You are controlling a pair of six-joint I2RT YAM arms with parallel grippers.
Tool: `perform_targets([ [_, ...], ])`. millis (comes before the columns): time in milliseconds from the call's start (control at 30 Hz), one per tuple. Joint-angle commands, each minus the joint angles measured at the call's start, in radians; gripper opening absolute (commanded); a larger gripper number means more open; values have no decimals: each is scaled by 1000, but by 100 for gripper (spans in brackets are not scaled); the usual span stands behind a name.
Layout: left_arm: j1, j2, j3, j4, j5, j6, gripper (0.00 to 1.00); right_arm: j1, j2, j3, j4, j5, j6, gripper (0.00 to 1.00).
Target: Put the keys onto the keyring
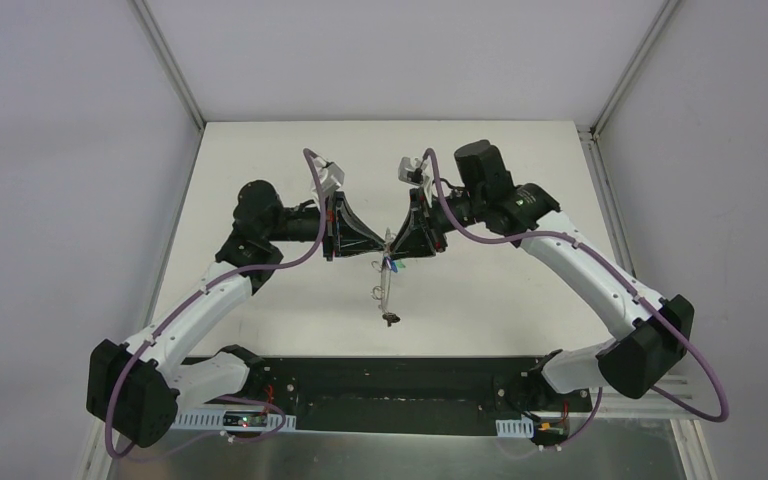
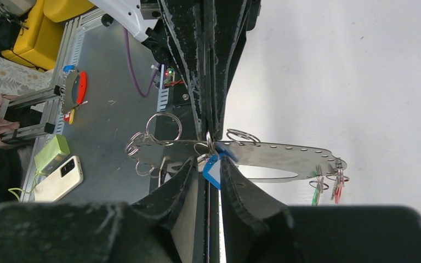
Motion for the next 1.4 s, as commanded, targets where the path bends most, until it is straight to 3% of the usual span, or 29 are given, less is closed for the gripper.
perform_targets([
  [0, 11, 0, 1, 144, 22, -79, 0, -4, -27, -25, 45, -68, 3, 22],
  [300, 13, 5, -8, 209, 8, -126, 0, -3, -9, -49, 116, -95, 73, 4],
  [433, 13, 8, -16, 223, 0, -132, 0, 3, 7, -44, 145, -113, 108, 1],
  [767, 17, 8, -23, 225, -1, -126, 0, 11, 3, -38, 121, -82, 81, 1],
  [1100, 19, 11, -28, 234, 2, -136, 0, -21, -37, -13, 86, -59, 51, 17],
  [1367, 19, 12, -39, 240, 2, -138, 0, -23, -20, 12, 84, -68, 67, 18],
])
